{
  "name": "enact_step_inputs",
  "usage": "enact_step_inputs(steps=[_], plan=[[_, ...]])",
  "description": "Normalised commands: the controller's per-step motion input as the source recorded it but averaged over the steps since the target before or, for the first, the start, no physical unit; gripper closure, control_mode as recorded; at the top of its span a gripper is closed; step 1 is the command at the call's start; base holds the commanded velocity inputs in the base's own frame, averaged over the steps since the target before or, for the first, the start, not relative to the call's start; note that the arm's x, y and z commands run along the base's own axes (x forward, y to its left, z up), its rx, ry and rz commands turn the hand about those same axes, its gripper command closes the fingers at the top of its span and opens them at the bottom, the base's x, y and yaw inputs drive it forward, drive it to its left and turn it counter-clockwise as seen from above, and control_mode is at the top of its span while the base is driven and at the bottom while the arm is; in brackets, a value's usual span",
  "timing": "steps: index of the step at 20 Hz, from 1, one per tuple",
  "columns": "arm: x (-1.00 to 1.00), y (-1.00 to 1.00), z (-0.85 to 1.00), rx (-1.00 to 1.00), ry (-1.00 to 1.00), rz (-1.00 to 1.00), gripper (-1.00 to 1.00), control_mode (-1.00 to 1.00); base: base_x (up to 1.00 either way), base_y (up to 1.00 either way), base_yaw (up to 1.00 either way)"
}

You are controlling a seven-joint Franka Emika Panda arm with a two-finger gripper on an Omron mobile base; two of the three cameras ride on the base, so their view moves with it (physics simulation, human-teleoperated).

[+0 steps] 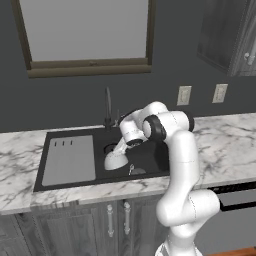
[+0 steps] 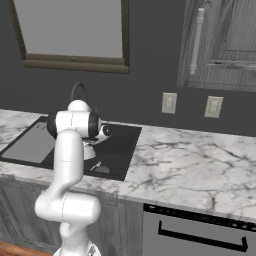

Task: Open the cabinet, pick the kettle from the cabinet, and place it in the sink.

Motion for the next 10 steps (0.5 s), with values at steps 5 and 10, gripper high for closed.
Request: enact_step_inputs(steps=[5, 10], plan=[[-0.33, 0.16, -0.39, 0.0, 0.03, 0.0, 1.0, -1.0, 0.0, 0.0, 0.0], [-0.31, 0.14, -0.37, 0.0, 0.07, 0.0, 1.0, -1.0, 0.0, 0.0, 0.0]])
